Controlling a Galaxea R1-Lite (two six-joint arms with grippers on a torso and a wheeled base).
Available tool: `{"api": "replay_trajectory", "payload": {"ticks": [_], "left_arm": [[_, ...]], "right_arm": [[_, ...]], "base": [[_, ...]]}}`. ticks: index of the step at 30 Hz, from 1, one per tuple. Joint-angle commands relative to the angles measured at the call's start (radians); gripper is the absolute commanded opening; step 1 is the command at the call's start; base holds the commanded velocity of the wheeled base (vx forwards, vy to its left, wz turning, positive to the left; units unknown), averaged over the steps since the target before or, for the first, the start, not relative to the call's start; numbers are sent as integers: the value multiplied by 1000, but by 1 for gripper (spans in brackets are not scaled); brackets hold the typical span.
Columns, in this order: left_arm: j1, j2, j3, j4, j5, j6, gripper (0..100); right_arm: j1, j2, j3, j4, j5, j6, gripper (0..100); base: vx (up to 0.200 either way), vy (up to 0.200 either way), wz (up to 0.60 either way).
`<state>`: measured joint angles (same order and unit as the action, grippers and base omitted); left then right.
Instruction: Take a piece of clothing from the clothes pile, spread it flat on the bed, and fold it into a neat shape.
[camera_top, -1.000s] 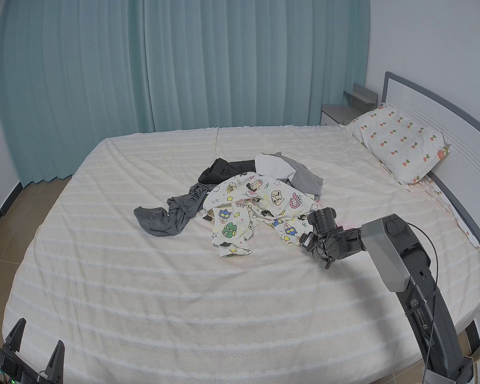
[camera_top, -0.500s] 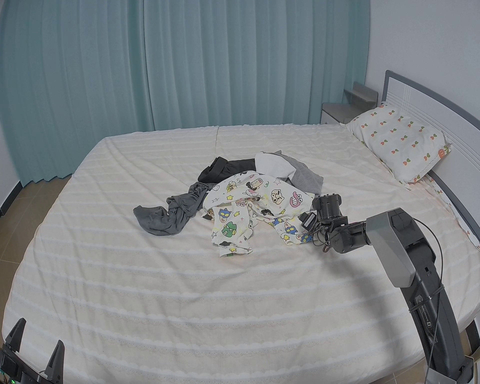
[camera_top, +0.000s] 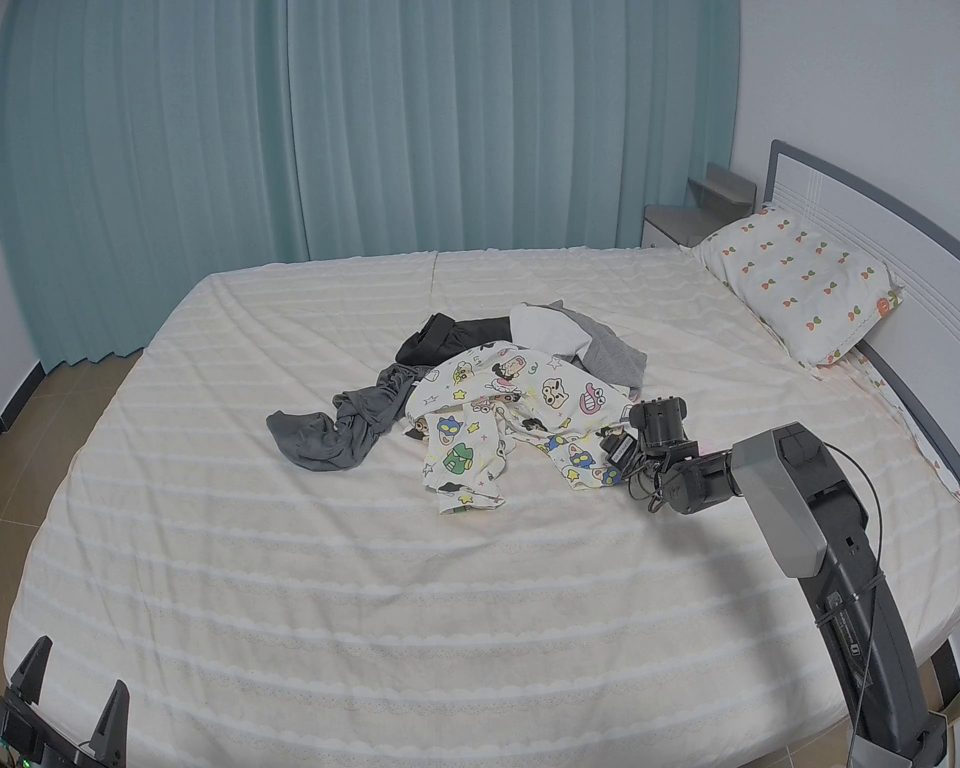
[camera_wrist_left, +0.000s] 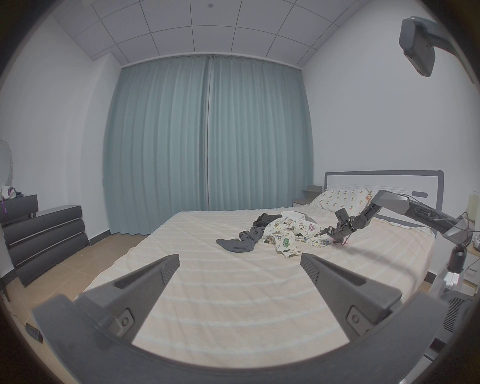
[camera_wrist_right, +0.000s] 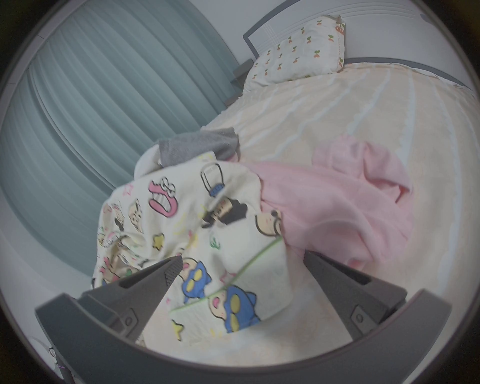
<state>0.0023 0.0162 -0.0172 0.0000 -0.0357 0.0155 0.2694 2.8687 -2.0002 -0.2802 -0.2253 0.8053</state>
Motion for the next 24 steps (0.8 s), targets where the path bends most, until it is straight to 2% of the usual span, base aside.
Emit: {"api": "replay_trajectory", "payload": {"ticks": [1, 17, 19, 24], "left_arm": [[1, -15, 17, 0, 0, 0, 100], [1, -15, 17, 0, 0, 0, 100], [1, -15, 17, 0, 0, 0, 100], [-1, -15, 17, 0, 0, 0, 100]], "right_arm": [[1, 34, 0, 4, 1, -6, 0], [1, -16, 0, 42, -2, -32, 0], [1, -58, 0, 101, -9, -63, 0], [7, -149, 0, 96, -19, -120, 0]], "base": [[0, 0, 0], [0, 0, 0], [0, 0, 0], [0, 0, 0]]}}
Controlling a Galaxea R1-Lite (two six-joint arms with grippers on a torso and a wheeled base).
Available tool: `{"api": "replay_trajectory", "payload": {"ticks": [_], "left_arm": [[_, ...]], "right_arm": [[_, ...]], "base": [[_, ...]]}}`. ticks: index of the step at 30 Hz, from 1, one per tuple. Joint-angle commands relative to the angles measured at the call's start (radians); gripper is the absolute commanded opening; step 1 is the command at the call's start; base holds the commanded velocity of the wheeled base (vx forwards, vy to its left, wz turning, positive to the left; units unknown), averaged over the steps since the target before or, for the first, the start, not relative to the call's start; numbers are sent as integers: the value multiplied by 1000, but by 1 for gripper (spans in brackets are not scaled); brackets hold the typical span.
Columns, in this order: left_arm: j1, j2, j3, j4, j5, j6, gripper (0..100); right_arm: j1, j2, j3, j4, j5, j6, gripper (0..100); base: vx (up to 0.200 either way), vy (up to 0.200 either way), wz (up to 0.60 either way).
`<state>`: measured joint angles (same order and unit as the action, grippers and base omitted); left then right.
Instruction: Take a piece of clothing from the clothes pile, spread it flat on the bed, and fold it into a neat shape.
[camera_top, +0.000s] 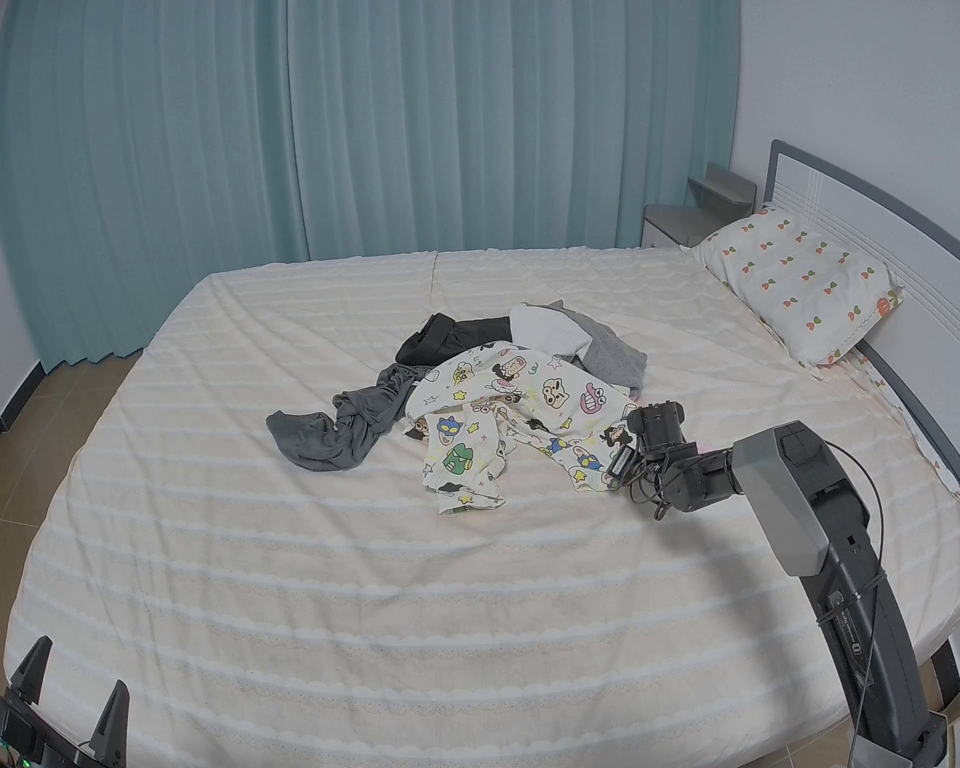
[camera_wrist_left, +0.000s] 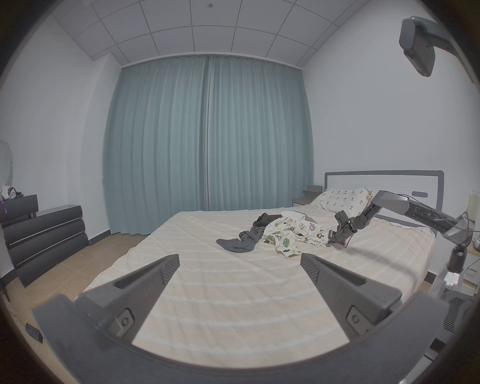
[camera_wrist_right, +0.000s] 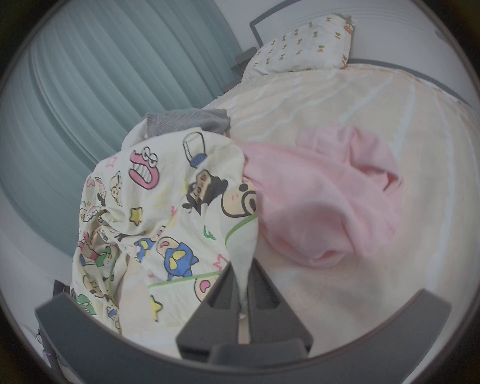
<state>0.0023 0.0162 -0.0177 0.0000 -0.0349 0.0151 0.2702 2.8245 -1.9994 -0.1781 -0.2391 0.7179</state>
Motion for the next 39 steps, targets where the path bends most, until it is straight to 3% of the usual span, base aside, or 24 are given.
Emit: {"api": "replay_trajectory", "payload": {"ticks": [1, 8, 17, 26, 36, 39], "left_arm": [[1, -15, 18, 0, 0, 0, 100], [1, -13, 18, 0, 0, 0, 100], [1, -13, 18, 0, 0, 0, 100], [1, -15, 18, 0, 0, 0, 100], [1, -13, 18, 0, 0, 0, 100], [1, -13, 18, 0, 0, 0, 100]], "right_arm": [[9, -134, -1, -21, 8, -41, 0], [7, -191, 73, -159, 60, -170, 0], [12, -223, 249, -167, 75, -181, 0], [24, -451, 682, -213, 178, -181, 0], [58, -671, 1243, -394, 270, -195, 0], [83, -692, 1423, -445, 310, -235, 0]], "base": [[0, 0, 0], [0, 0, 0], [0, 0, 0], [0, 0, 0], [0, 0, 0], [0, 0, 0]]}}
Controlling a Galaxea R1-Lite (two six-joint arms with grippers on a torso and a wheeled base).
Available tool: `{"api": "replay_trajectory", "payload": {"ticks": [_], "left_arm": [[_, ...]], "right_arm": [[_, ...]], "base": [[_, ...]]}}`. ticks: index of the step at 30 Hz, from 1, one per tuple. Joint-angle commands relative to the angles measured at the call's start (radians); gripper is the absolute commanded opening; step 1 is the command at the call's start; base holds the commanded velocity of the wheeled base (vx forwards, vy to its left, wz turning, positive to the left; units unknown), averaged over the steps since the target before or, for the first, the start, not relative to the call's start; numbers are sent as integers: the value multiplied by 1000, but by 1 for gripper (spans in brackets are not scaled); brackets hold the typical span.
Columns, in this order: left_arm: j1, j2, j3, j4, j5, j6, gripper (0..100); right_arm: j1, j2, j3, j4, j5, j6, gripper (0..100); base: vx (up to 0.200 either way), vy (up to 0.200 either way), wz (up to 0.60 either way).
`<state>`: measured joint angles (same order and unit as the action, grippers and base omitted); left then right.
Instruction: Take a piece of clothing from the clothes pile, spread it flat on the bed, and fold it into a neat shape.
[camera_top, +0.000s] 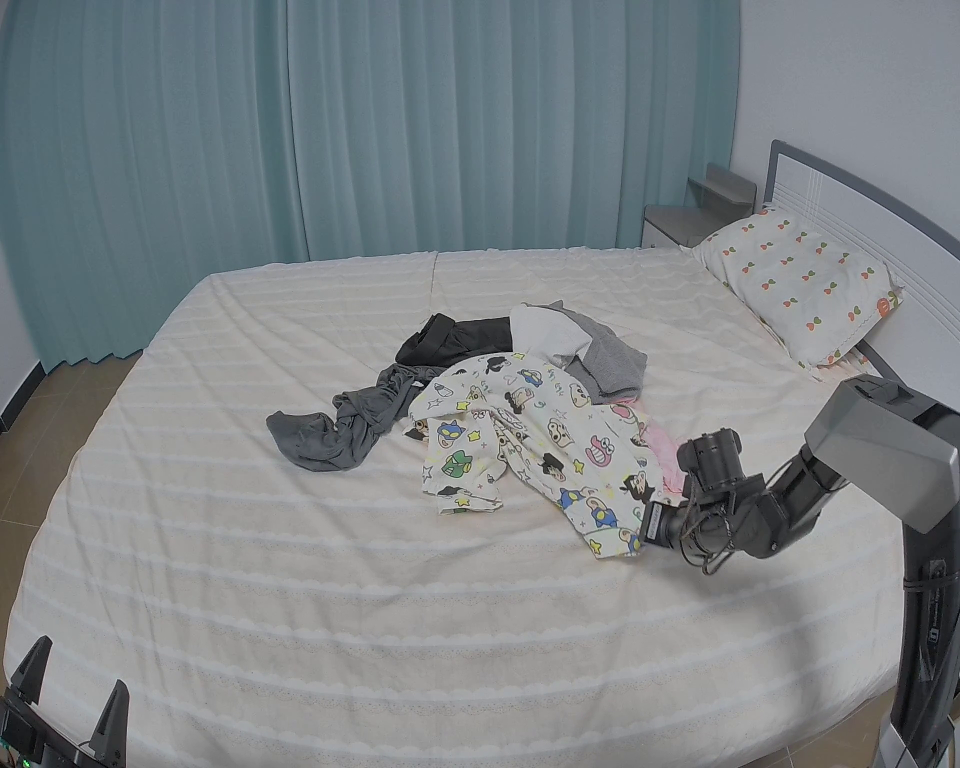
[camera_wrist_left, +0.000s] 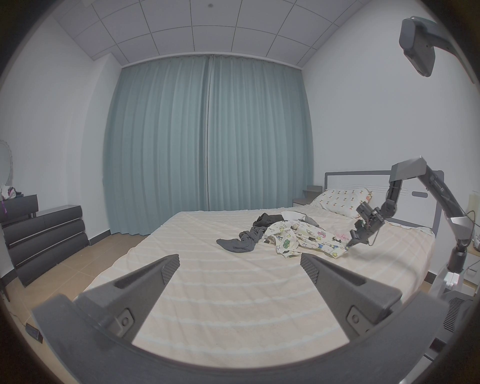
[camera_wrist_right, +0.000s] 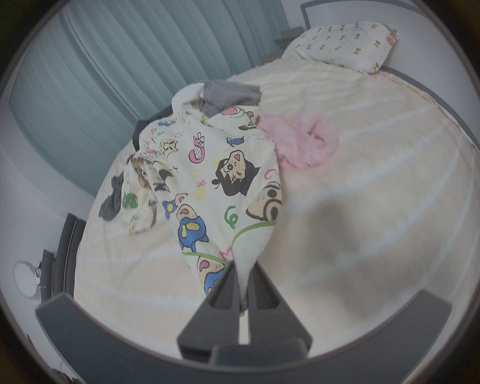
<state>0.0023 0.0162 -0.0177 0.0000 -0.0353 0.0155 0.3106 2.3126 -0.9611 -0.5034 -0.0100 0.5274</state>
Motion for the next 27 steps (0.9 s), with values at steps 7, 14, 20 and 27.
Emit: {"api": "replay_trajectory", "payload": {"ticks": [7, 14, 20, 27], "left_arm": [[-1, -13, 18, 0, 0, 0, 100], [1, -15, 18, 0, 0, 0, 100], [1, -15, 18, 0, 0, 0, 100], [1, -13, 18, 0, 0, 0, 100]], "right_arm": [[51, -94, 495, -264, 104, -80, 0], [44, -33, 525, -383, 139, -80, 100], [-22, -27, 502, -486, 157, -93, 100], [-94, 44, 381, -480, 166, -155, 100]], "base": [[0, 0, 0], [0, 0, 0], [0, 0, 0], [0, 0, 0]]}}
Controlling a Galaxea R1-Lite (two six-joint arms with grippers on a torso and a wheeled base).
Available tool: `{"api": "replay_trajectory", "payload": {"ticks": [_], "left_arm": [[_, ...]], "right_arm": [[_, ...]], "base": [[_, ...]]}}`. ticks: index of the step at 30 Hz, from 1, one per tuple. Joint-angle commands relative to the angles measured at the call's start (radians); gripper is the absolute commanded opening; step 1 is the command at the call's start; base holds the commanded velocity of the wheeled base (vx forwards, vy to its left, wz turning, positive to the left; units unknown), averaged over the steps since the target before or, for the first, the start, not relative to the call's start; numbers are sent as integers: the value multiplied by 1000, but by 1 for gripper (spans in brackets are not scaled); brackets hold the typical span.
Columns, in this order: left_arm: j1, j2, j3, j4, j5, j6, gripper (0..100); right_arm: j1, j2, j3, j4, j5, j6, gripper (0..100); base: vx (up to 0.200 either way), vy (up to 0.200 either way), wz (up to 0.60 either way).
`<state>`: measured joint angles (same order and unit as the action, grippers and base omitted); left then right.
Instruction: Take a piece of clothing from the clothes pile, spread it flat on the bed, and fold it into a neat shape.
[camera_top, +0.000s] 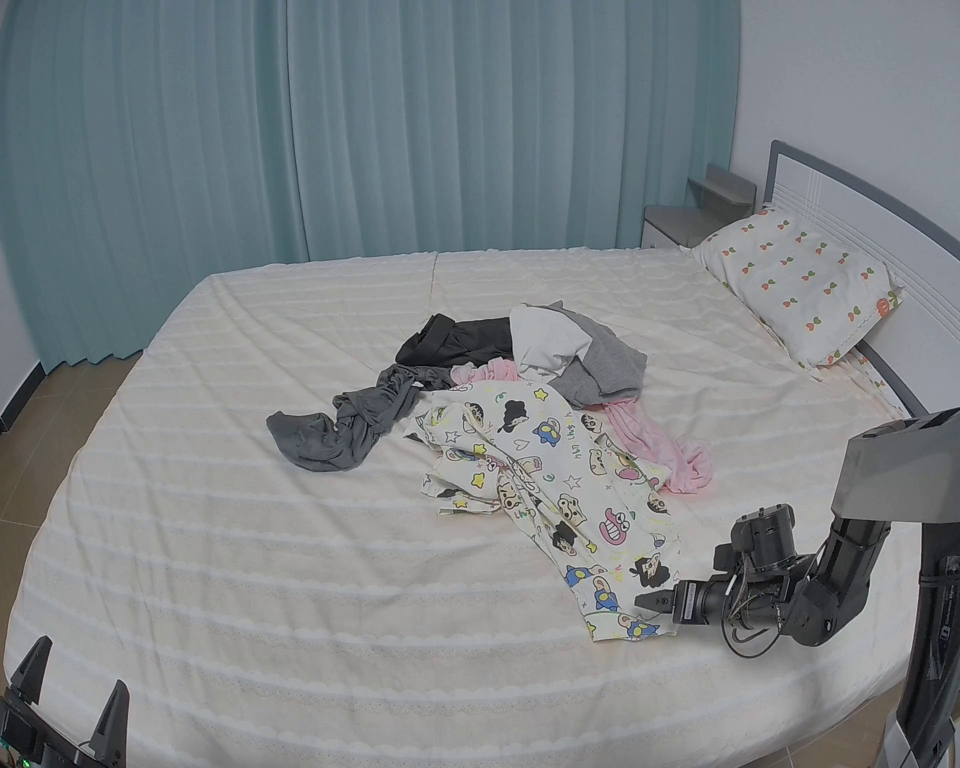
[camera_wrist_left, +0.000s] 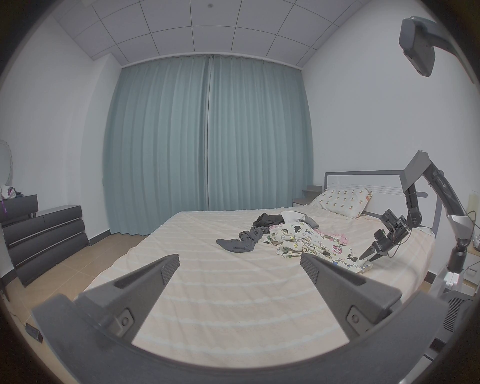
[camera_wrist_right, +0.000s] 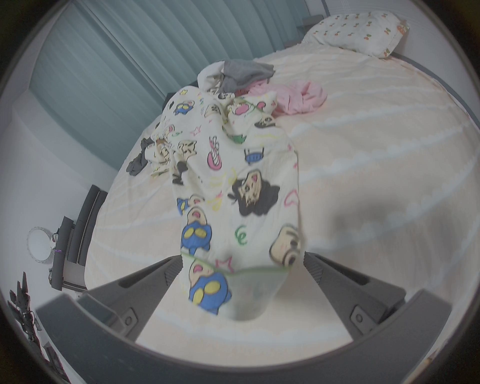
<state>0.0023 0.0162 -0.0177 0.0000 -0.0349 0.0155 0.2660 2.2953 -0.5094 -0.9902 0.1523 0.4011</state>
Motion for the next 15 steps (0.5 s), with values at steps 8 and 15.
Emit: {"api": "replay_trajectory", "payload": {"ticks": [8, 15], "left_arm": [[1, -13, 18, 0, 0, 0, 100], [1, -13, 18, 0, 0, 0, 100]], "right_arm": [[-39, 142, -190, 67, 7, -30, 100], [18, 131, -278, 206, 33, -27, 100]], "base": [[0, 0, 0], [0, 0, 0]]}}
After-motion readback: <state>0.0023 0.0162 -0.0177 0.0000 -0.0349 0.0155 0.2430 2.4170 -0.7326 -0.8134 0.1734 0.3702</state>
